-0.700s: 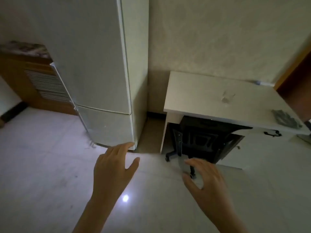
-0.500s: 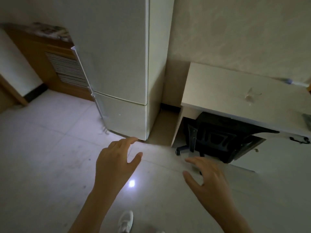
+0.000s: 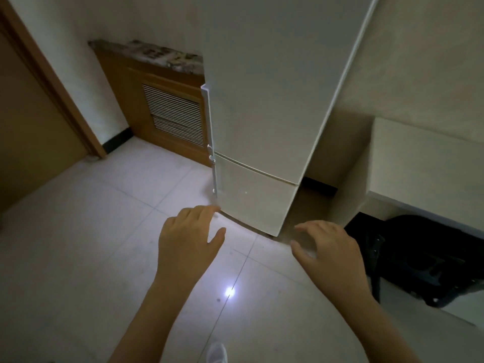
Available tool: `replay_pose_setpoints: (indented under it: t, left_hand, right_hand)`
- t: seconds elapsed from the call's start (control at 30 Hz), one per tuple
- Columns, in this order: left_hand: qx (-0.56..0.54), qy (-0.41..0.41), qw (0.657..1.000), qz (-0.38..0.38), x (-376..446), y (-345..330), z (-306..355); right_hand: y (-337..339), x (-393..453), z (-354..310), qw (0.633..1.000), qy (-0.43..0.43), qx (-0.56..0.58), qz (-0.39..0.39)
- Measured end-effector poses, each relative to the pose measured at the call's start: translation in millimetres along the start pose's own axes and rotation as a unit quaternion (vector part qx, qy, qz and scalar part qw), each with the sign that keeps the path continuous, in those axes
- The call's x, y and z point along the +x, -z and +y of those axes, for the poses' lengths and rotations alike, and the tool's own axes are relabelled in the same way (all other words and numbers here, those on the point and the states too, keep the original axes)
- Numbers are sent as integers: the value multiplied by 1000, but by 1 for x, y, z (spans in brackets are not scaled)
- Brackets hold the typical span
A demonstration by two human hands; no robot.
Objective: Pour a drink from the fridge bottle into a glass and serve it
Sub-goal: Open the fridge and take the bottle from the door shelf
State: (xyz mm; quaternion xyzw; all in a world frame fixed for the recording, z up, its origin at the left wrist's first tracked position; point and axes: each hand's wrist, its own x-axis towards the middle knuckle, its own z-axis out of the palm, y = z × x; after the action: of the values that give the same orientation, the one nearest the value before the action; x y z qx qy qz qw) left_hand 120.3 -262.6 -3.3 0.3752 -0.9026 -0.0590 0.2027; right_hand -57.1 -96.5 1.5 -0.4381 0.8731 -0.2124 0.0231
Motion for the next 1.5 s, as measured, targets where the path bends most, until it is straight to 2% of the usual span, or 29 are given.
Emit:
replay_pose_setpoints:
  t: [0.37,0.63,0.93,1.07,1.23,1.37,1.5]
  left_hand:
    - [62,30,998,12,99,1,-134]
    - [89,16,996,9,224,-23,-208]
    - [99,-27,995,-17,375,-49,-269]
    - [76,-85,993,-24,443,-70,-288]
    - [40,-183,981,-41,529,-95,-313]
    - [12,-274,960,-58,593,-107,-331]
    - [-13,-354,933,-59,650,-118,-330]
  right_hand:
    - [-59,139,-118,998,54,-21,-20]
    - [-122,284,-173,997,63,-23,-32]
    - [-141,417,-215,996,48,-58,44]
    - [-157,455,-220,995,-2,-86,50]
    - [-187,498,-234,986,-124,-94,59]
    - [-203,527,-254,966,-228,-106,68]
    - [-216,549,-268,944,-286,-133,94]
